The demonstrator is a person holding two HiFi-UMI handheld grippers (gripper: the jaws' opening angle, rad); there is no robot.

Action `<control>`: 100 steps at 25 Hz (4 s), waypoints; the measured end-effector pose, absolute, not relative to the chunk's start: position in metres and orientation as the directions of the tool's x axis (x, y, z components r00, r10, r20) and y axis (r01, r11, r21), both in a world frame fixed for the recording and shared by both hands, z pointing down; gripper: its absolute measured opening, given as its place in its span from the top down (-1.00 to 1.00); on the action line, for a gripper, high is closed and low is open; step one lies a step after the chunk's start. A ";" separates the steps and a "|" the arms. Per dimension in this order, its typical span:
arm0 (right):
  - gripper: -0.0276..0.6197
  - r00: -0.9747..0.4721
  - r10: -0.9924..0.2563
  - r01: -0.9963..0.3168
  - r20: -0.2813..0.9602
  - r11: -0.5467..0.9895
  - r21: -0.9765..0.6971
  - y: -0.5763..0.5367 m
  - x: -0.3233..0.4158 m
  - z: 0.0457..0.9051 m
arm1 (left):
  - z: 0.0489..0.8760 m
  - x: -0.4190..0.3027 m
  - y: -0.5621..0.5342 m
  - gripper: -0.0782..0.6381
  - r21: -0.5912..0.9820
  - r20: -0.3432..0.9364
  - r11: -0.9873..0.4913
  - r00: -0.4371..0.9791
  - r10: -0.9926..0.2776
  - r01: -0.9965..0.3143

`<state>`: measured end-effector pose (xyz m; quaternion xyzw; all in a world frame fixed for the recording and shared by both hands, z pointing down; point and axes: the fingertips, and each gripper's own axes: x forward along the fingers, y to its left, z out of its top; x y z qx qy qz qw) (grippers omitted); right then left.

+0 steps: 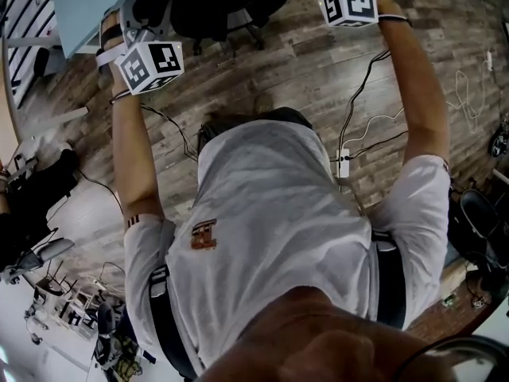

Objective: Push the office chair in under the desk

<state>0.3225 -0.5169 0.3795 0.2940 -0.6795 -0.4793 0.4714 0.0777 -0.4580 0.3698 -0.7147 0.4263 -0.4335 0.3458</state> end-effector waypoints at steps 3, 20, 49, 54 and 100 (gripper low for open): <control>0.30 -0.395 -0.845 0.050 0.360 0.372 0.927 -0.535 0.328 0.380 | 0.370 0.084 -0.474 0.14 -0.860 0.331 -0.399 0.247 -0.911 -0.317; 0.30 -0.414 -0.840 0.038 0.350 0.369 0.929 -0.611 0.357 0.379 | 0.370 0.117 -0.540 0.13 -0.861 0.325 -0.371 0.185 -0.927 -0.348; 0.26 -0.385 -0.849 -0.082 0.363 0.423 0.903 -0.559 0.359 0.341 | 0.332 0.135 -0.498 0.13 -0.805 0.308 -0.416 0.301 -0.902 -0.422; 0.26 -0.478 -0.836 -0.296 0.269 0.441 0.847 -0.504 0.337 0.305 | 0.295 0.146 -0.464 0.13 -0.674 0.214 -0.449 0.427 -0.879 -0.586; 0.81 -0.789 -0.584 -0.584 -0.193 0.810 -0.064 -0.295 0.196 0.263 | 0.249 0.164 -0.303 0.73 -0.046 -0.173 -0.770 0.764 -0.621 -0.636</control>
